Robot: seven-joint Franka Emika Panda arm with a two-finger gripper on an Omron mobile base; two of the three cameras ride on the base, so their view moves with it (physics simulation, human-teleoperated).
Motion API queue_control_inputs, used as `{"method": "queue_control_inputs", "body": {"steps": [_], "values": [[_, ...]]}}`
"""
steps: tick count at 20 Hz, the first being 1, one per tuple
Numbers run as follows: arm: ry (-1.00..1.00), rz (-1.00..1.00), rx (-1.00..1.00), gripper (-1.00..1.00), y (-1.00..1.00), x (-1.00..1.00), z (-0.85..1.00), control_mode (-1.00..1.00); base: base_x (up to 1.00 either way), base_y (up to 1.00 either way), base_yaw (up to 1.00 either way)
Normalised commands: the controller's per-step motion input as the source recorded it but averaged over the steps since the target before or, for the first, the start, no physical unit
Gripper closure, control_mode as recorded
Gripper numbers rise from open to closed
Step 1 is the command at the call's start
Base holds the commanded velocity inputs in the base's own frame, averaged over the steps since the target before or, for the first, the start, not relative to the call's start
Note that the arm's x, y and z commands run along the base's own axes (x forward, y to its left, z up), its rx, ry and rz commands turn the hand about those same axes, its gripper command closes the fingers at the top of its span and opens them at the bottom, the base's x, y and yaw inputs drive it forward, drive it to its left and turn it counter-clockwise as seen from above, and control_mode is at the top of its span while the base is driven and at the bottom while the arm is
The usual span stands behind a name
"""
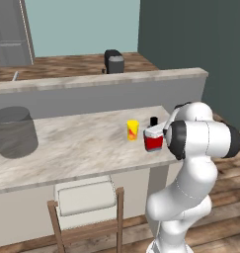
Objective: Open the cabinet directly in front. Then move the liquor and the cup to the dining counter with the jar on it.
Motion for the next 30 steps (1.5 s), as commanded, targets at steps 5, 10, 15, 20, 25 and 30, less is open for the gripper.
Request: {"method": "queue_control_inputs", "body": {"steps": [5, 10, 15, 20, 25, 30], "values": [[-0.02, 0.0, 0.0, -1.0, 0.0, 0.0, 0.01, -1.0, 0.0, 0.0, 0.0], [-0.05, 0.0, 0.0, -1.0, 0.0, -0.03, 0.13, -1.0, 0.0, 0.0, 0.0], [-0.03, 0.0, 0.0, -1.0, 0.0, -0.01, 0.27, -1.0, 0.0, 0.0, 0.0], [-0.04, -0.04, 0.0, -1.0, 0.0, 0.0, 0.63, -1.0, 0.0, 0.0, 0.0], [-0.04, -0.05, 0.0, -1.0, 0.0, -0.05, 0.97, -1.0, 0.0, 0.0, 0.0], [-0.01, -0.05, 0.0, -1.0, 0.0, -0.24, 1.0, -1.0, 0.0, 0.0, 0.0]]}}
